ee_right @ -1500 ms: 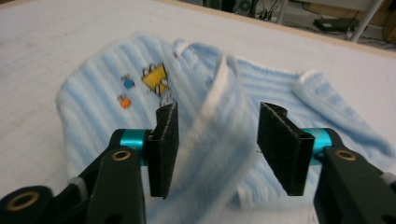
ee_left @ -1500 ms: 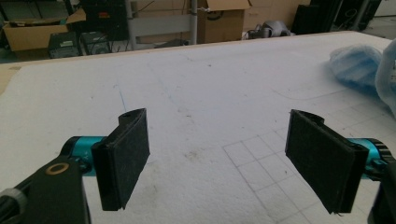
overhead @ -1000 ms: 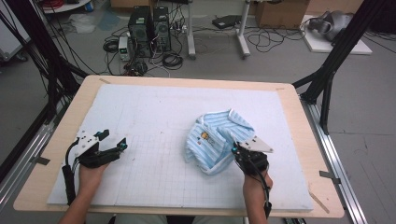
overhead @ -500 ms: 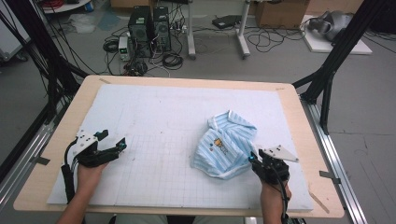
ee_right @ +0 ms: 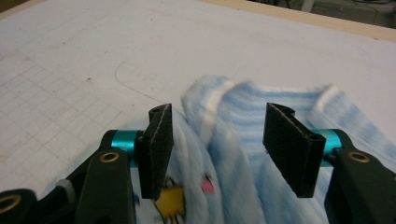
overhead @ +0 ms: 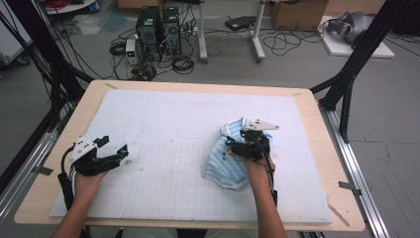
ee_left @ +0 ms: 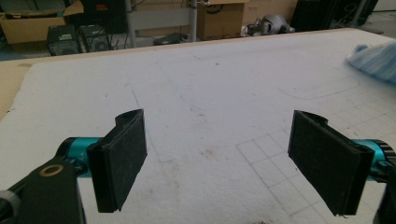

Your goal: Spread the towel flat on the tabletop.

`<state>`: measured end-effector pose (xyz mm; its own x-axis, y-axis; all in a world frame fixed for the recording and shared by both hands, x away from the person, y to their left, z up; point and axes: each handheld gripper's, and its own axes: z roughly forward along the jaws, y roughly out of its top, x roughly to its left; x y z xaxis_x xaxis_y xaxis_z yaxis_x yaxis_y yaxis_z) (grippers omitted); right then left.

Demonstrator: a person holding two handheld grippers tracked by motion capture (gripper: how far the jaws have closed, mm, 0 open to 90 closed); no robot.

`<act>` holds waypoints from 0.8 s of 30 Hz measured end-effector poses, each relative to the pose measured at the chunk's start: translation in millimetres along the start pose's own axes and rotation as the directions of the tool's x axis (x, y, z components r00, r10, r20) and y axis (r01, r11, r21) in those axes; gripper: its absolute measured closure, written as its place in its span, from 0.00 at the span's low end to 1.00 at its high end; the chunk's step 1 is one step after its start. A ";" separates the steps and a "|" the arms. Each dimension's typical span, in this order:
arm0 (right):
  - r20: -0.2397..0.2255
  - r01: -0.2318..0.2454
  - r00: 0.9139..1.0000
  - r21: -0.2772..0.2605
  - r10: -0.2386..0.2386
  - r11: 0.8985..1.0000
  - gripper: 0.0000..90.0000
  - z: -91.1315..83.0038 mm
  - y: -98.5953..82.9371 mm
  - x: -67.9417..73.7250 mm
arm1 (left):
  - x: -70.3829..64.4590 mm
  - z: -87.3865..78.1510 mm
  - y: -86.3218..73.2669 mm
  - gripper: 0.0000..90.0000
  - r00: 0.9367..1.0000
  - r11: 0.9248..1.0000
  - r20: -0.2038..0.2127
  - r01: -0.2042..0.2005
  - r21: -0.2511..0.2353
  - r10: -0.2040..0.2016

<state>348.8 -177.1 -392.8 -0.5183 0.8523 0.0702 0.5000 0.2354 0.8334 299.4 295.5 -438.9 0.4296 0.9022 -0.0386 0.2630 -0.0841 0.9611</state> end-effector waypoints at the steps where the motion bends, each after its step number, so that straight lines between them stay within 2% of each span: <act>1: -0.010 0.000 1.000 0.010 0.000 1.000 0.48 5.4 3.4 1.8 | 0.7 -0.4 -0.1 0.22 1.000 1.000 0.000 -0.001 0.000 0.001; 3: -0.004 -0.010 1.000 0.043 0.010 0.999 0.51 16.4 8.7 3.7 | 1.6 -1.0 -0.3 0.22 1.000 1.000 -0.001 -0.005 0.002 0.005; 5: -0.015 -0.024 1.000 0.085 0.025 0.996 0.61 27.2 11.3 3.6 | 2.2 -1.7 -0.2 0.22 1.000 1.000 -0.003 -0.005 0.000 0.005; 6: -0.026 -0.022 0.999 0.115 0.025 0.993 0.72 32.2 11.8 4.0 | 2.8 -2.1 -0.1 0.22 1.000 1.000 -0.003 -0.004 -0.002 0.004; 8: -0.041 0.026 0.999 0.153 -0.020 0.988 0.92 39.6 12.0 7.8 | 4.4 -3.4 -0.1 0.22 1.000 1.000 -0.005 0.000 -0.004 0.000; 9: -0.063 0.040 0.998 0.150 -0.031 0.988 0.94 41.6 12.5 11.4 | 5.6 -4.0 -0.1 0.23 1.000 1.000 -0.007 0.001 -0.006 -0.001; 10: -0.103 0.078 0.993 0.132 -0.064 0.988 0.95 44.3 15.4 21.7 | 6.7 -4.6 -0.2 0.23 1.000 1.000 -0.011 0.004 -0.006 -0.004; 11: -0.103 0.078 0.993 0.132 -0.064 0.988 0.95 44.3 15.4 21.7 | 8.0 -5.1 -0.4 0.23 1.000 1.000 -0.012 0.006 -0.006 -0.006; 12: -0.125 0.093 0.989 0.122 -0.078 0.988 0.95 45.8 17.0 27.8 | 9.1 -5.6 -0.5 0.22 1.000 1.000 -0.015 0.011 -0.007 -0.011; 13: -0.152 0.124 0.983 0.104 -0.107 0.987 0.95 49.7 21.0 41.2 | 10.1 -6.2 -0.6 0.23 1.000 1.000 -0.015 0.017 -0.007 -0.017; 14: -0.152 0.124 0.983 0.104 -0.107 0.987 0.95 49.7 21.0 41.2 | 10.9 -6.9 -0.5 0.23 1.000 1.000 -0.014 0.020 -0.009 -0.020; 18: -0.215 0.146 0.968 0.078 -0.126 0.986 0.96 61.2 32.7 65.9 | 12.2 -10.0 0.1 0.23 1.000 1.000 -0.018 0.021 -0.018 -0.021; 20: -0.251 0.147 0.959 0.052 -0.130 0.988 0.97 66.2 37.7 76.6 | 14.5 -12.2 0.2 0.23 1.000 1.000 -0.021 0.021 -0.018 -0.021; 24: -0.318 0.169 0.934 -0.005 -0.161 0.986 0.98 72.4 42.2 97.0 | 19.9 -17.2 -0.6 0.23 0.999 0.999 -0.030 0.033 -0.020 -0.033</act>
<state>369.8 -50.7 -390.6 -0.7858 0.6094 0.1056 0.4018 0.3733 0.8362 292.9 320.8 -435.5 0.3946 0.9167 -0.0626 0.2593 -0.0458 0.9647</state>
